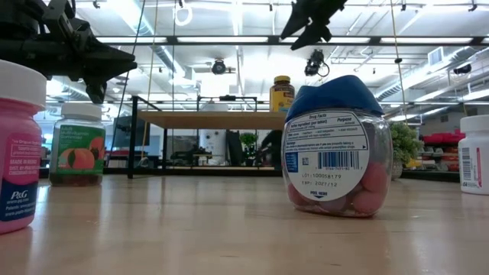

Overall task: Pick and place medicine bottles onto shelf by color
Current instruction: Put the blue pill bottle on the shelf

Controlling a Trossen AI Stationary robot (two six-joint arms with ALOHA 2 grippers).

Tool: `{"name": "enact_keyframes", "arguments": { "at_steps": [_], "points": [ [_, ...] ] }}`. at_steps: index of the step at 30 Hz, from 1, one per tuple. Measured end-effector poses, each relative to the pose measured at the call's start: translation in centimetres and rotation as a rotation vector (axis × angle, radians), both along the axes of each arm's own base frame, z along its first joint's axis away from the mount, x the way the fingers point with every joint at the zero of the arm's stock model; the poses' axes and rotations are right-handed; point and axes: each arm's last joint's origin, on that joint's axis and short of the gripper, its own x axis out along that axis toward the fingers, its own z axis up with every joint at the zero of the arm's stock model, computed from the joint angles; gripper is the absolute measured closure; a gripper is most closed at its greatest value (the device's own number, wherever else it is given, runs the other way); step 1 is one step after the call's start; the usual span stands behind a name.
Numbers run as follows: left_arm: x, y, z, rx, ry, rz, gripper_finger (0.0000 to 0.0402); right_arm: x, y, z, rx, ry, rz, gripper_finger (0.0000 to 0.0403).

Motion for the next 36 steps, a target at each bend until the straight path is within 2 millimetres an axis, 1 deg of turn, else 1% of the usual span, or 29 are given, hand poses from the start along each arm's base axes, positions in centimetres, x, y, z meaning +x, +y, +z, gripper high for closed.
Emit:
{"name": "enact_keyframes", "arguments": {
  "at_steps": [6,9,16,23,29,32,36],
  "points": [
    [0.0,0.0,0.0,-0.002,0.0,0.0,0.0326,1.3,4.2,-1.6,0.056,0.11,0.142,0.0091],
    [0.0,0.0,0.0,-0.007,-0.004,-0.001,0.0324,1.9,6.3,-2.4,0.089,0.134,0.197,0.0091],
    [0.0,0.0,0.3,0.0,-0.031,-0.002,0.0324,3.1,11.3,-5.6,0.172,0.196,0.3,0.0091],
    [0.0,0.0,0.4,-0.019,-0.042,-0.005,0.0322,3.9,16.0,-8.7,0.171,0.154,0.366,0.0091],
    [0.0,-0.1,0.3,-0.041,-0.043,-0.042,0.032,4.1,19.2,-11.3,0.173,0.083,0.395,0.0091],
    [0.0,-0.2,0.3,-0.043,-0.039,-0.056,0.0319,3.8,20.4,-13.0,0.2,0.069,0.398,0.0091],
    [0.1,-0.5,0.3,-0.041,-0.037,-0.083,0.0323,3.2,21.8,-14.3,0.194,0.073,0.395,0.0091]
  ]
}}
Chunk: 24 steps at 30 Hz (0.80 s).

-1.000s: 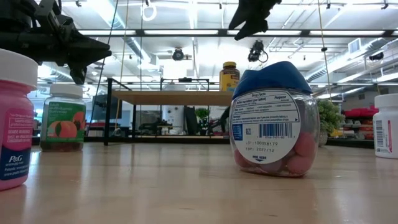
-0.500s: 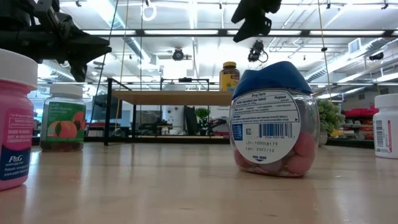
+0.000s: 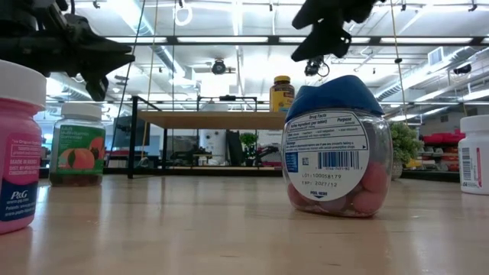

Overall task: Pick and place medicine bottles onto shelf by color
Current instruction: Put the blue pill bottle on the shelf

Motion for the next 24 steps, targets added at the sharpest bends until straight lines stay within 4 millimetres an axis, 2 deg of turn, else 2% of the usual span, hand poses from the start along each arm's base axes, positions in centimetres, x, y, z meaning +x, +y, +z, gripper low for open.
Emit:
{"name": "enact_keyframes", "arguments": {
  "at_steps": [8,16,24],
  "points": [
    [0.1,-0.4,0.0,-0.005,-0.001,-0.004,0.032,-0.7,2.8,-0.7,-0.083,-0.022,0.032,0.0091],
    [0.2,-0.9,-0.1,0.001,0.005,-0.041,0.0323,0.4,5.6,-3.0,-0.093,-0.032,0.086,0.0091],
    [0.2,-1.2,-0.3,-0.005,0.027,-0.05,0.0321,1.3,6.2,-4.9,-0.076,-0.009,0.032,0.0091]
  ]
}}
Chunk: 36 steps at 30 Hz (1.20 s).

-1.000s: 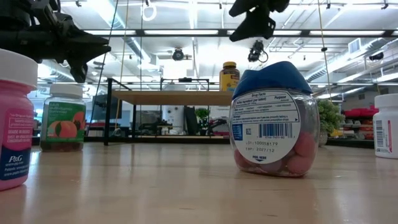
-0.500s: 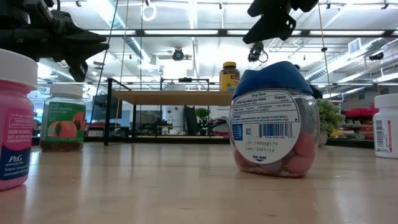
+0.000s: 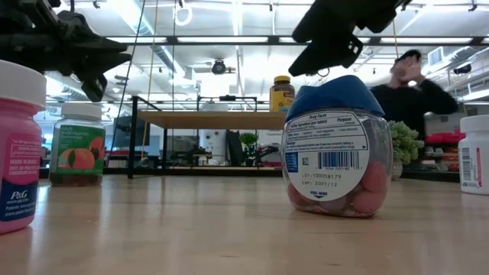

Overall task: Pick and place medicine bottles onto shelf by color
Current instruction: Put the blue pill bottle on the shelf

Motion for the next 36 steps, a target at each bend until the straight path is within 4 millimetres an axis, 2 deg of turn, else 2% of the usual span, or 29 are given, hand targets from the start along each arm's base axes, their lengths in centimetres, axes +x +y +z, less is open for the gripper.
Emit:
{"name": "enact_keyframes", "arguments": {
  "at_steps": [10,17,26,36],
  "points": [
    [0.0,-0.2,0.0,0.013,0.005,-0.003,0.032,-0.5,1.4,-0.5,0.012,0.002,0.005,0.0091],
    [0.0,-0.2,-0.1,0.014,0.008,0.003,0.0323,-0.6,2.4,-1.6,0.075,0.028,-0.044,0.0091],
    [0.1,-0.2,-0.2,-0.003,0.02,0.001,0.032,0.0,3.3,-4.3,0.133,0.069,-0.131,0.0091],
    [0.1,-0.3,-0.3,-0.01,0.026,0.011,0.0321,-0.5,4.4,-4.9,0.139,0.091,-0.115,0.0091]
  ]
}}
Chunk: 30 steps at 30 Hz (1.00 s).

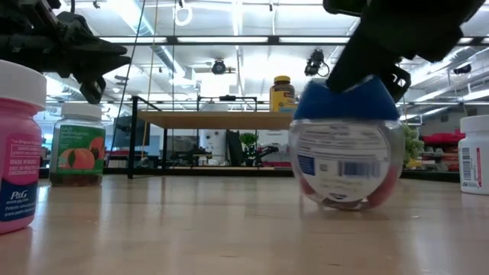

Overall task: Pick and place medicine bottles onto shelf by color
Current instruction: Put the blue pill bottle on the shelf

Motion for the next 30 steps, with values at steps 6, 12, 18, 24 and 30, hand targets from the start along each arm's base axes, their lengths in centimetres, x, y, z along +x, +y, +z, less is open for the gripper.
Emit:
{"name": "enact_keyframes", "arguments": {
  "at_steps": [6,12,18,24,30],
  "points": [
    [0.0,0.0,0.0,-0.005,-0.001,0.004,0.0323,0.1,-0.2,0.0,-0.038,0.011,0.017,0.0091],
    [0.0,0.0,0.0,-0.013,-0.002,0.003,0.032,0.3,-0.7,0.0,-0.058,0.013,0.021,0.0091],
    [0.0,0.0,0.0,-0.023,-0.003,0.002,0.032,-0.1,-0.8,-0.3,-0.077,0.066,0.038,0.0091],
    [0.0,0.0,0.0,-0.023,-0.003,0.002,0.0321,-0.3,-0.9,-0.4,-0.112,0.086,0.047,0.0091],
    [0.0,0.0,0.0,-0.023,-0.003,0.002,0.0322,-0.2,-1.0,-0.4,-0.165,0.085,0.093,0.0126]
  ]
}}
